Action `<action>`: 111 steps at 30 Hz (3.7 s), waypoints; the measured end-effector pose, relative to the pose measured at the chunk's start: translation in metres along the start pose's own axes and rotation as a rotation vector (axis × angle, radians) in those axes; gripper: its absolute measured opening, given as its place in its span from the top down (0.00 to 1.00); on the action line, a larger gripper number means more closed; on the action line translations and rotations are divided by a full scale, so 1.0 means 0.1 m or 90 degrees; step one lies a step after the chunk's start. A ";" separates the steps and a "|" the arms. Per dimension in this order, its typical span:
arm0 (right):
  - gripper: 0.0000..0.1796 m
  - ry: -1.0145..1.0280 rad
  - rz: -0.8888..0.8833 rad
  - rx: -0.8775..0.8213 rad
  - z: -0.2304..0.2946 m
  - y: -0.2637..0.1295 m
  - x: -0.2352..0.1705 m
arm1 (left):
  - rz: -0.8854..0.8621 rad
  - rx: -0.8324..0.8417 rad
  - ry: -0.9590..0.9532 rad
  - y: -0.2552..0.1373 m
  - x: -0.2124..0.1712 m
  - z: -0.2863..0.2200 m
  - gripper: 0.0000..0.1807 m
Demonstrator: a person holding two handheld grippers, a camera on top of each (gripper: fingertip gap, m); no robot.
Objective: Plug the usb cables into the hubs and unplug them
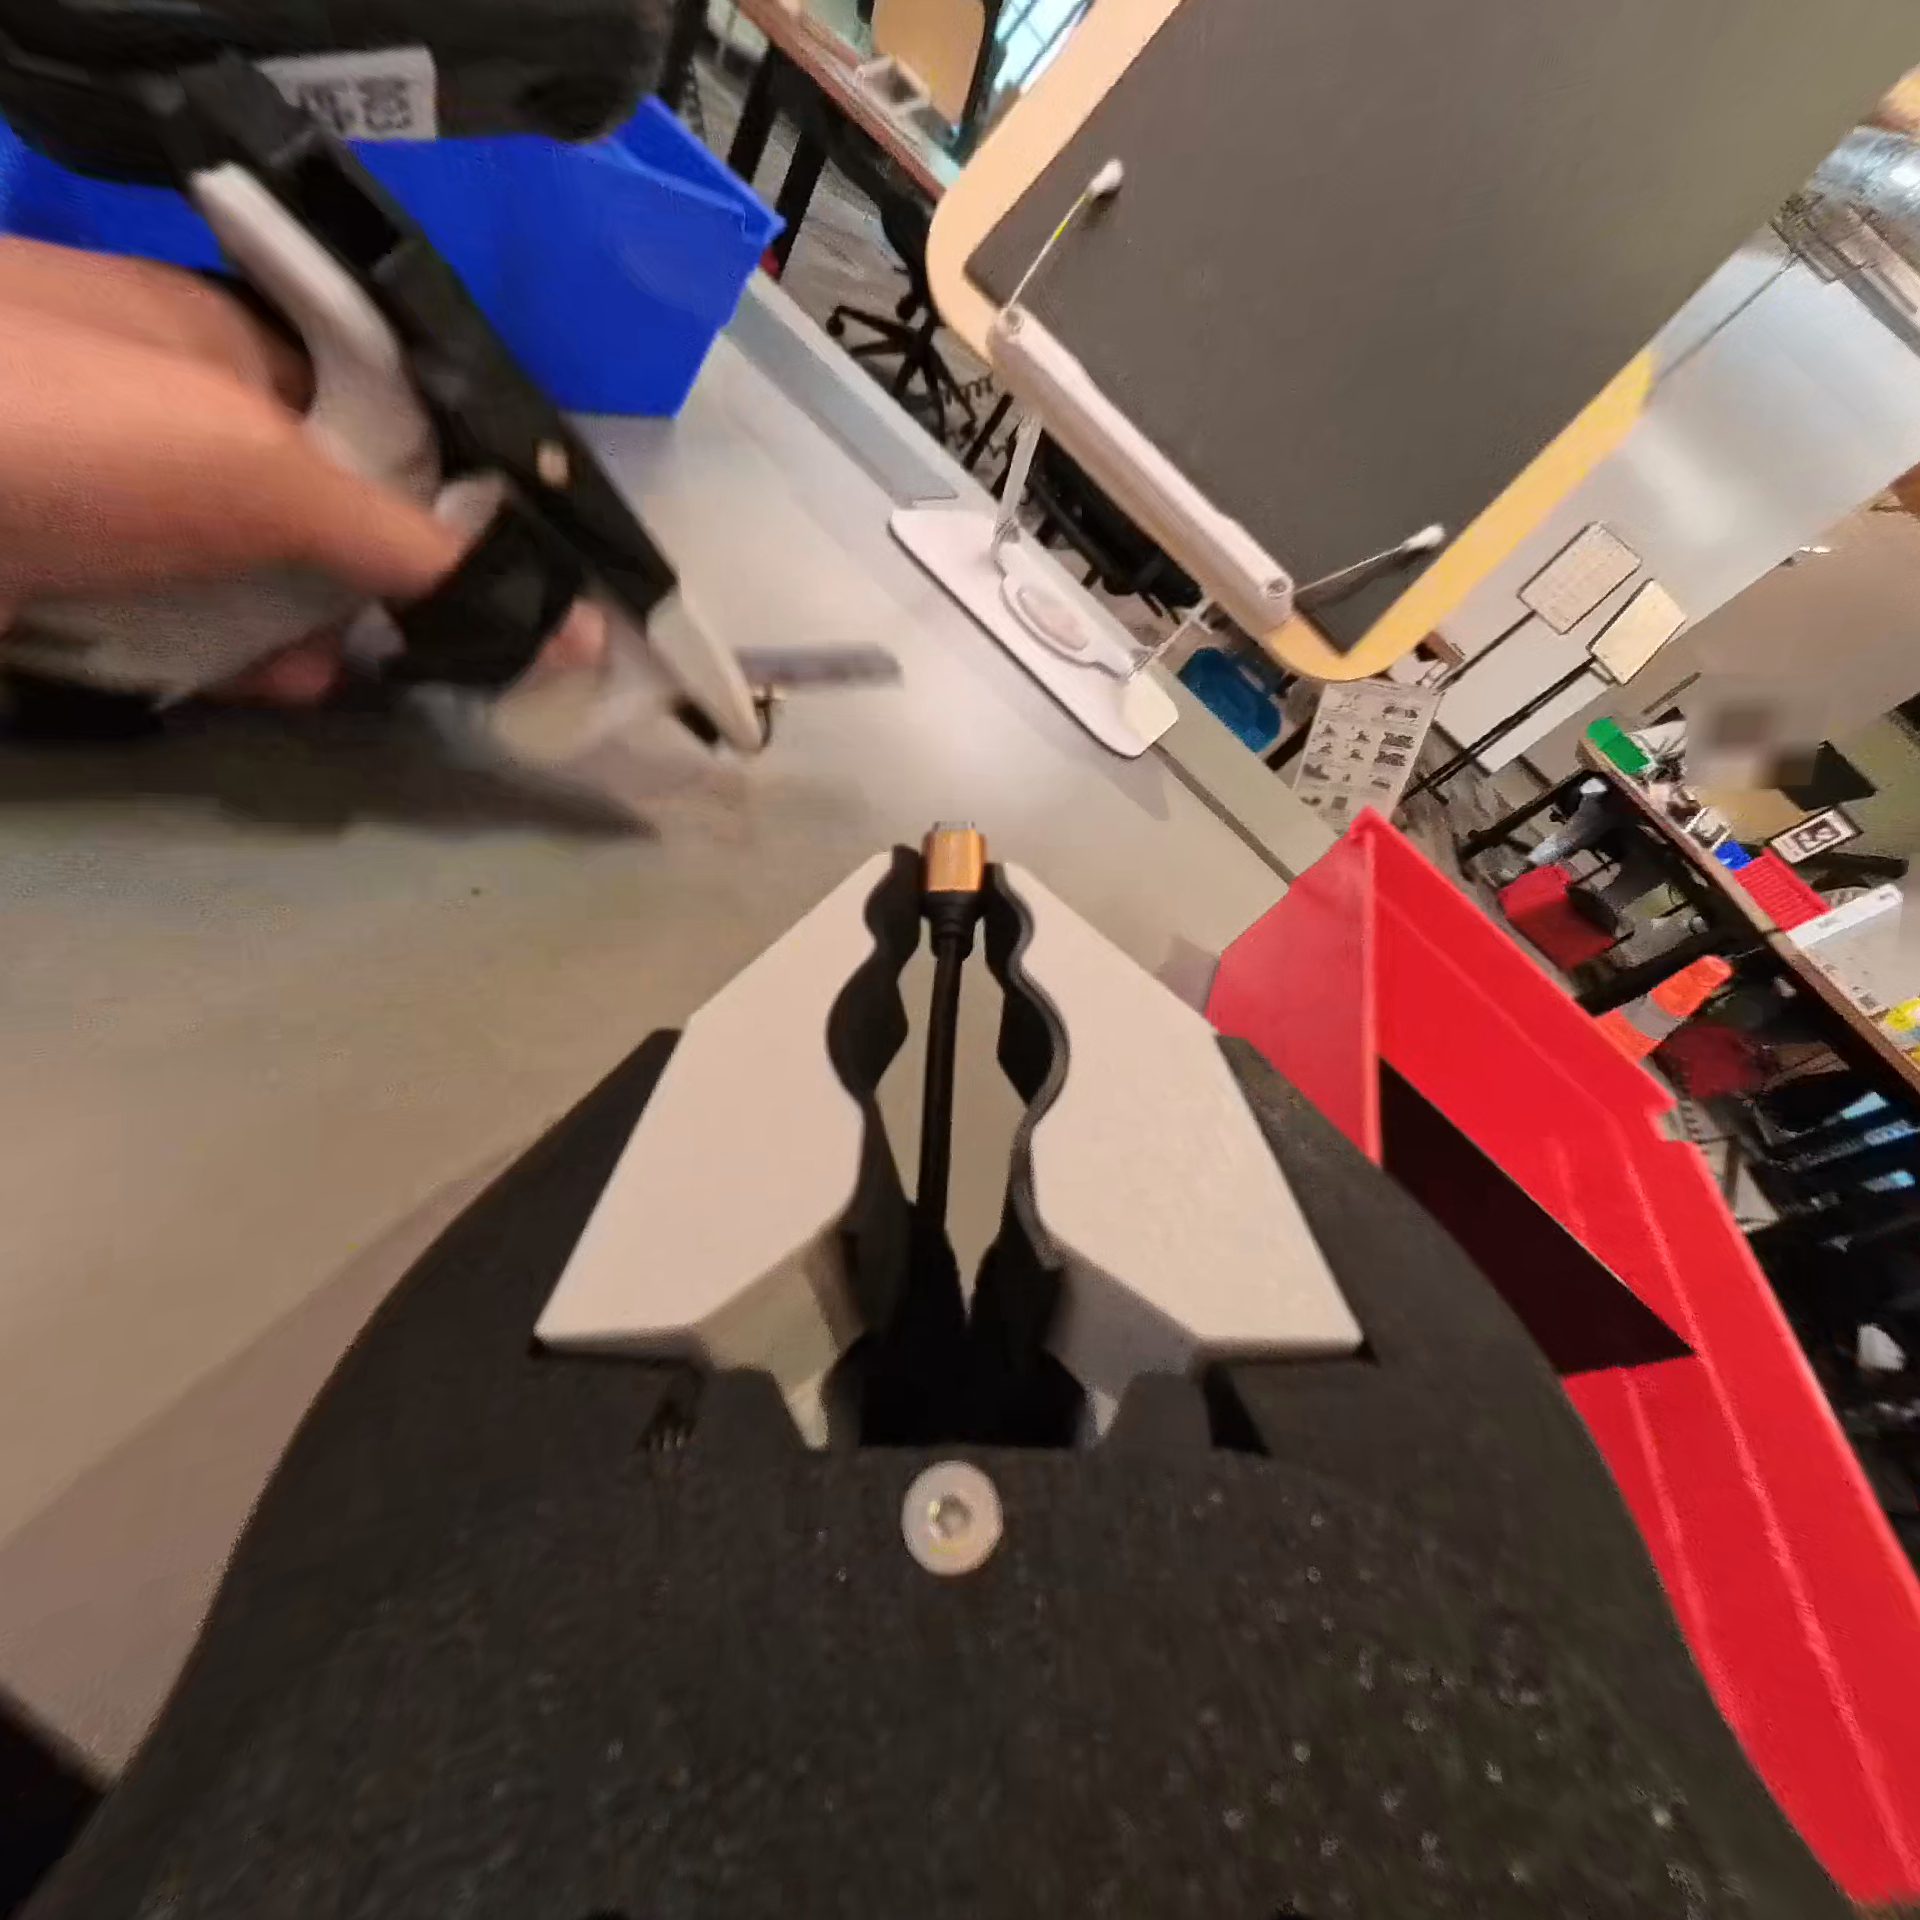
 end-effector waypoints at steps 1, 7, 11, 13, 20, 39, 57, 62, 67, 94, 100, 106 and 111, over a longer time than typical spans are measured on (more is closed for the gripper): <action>0.94 0.004 0.002 -0.015 -0.04 -0.11 0.01 | -0.031 -0.021 -0.048 -0.12 0.16 0.21 0.87; 0.94 0.142 -0.033 0.073 -0.33 -0.24 0.10 | 0.004 -0.043 0.151 -0.03 0.13 -0.24 0.87; 0.94 0.220 -0.117 0.154 -0.81 -0.31 0.49 | -0.009 -0.100 0.149 -0.11 0.10 -0.26 0.87; 0.94 0.223 -0.150 0.150 -1.15 -0.41 0.68 | -0.020 -0.113 0.157 -0.18 0.10 -0.30 0.87; 0.94 0.247 -0.194 0.067 -2.47 -0.70 0.94 | -0.021 -0.106 0.181 -0.25 0.06 -0.34 0.87; 0.94 0.467 -0.085 -0.082 -2.44 0.28 -0.31 | 0.005 -0.113 0.181 -0.21 0.02 -0.36 0.87; 0.97 0.382 0.434 0.041 -1.77 0.66 -1.43 | 0.031 -0.123 0.171 -0.15 -0.02 -0.33 0.87; 0.85 0.555 0.325 0.159 -1.63 0.86 -1.17 | 0.028 -0.119 0.171 -0.17 -0.01 -0.33 0.87; 0.73 0.546 0.251 0.140 -1.73 0.80 -0.88 | 0.023 -0.119 0.169 -0.20 0.00 -0.31 0.87; 0.89 0.482 -0.287 0.636 -0.62 0.53 0.49 | -0.096 -0.454 0.230 -0.55 0.06 -0.70 0.76; 0.89 0.373 -0.279 0.515 -1.44 0.40 0.70 | -0.224 -0.299 0.343 -0.80 0.17 -0.57 0.69; 0.89 0.262 -0.250 0.350 -2.78 0.13 1.01 | -0.270 -0.220 0.388 -0.95 0.04 -0.42 0.71; 0.89 0.285 -0.196 0.348 -3.37 0.19 0.88 | -0.228 -0.204 0.423 -0.89 -0.02 -0.33 0.68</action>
Point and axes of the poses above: each gripper's, where its closed fingertips meet, y out along the fingers, x out of its top, z = x × y across the jaws, the point moved 9 cm from there along -y, back along the fingers, and after that the axes turned 5 degrees about -y, right-handed, at the moved point
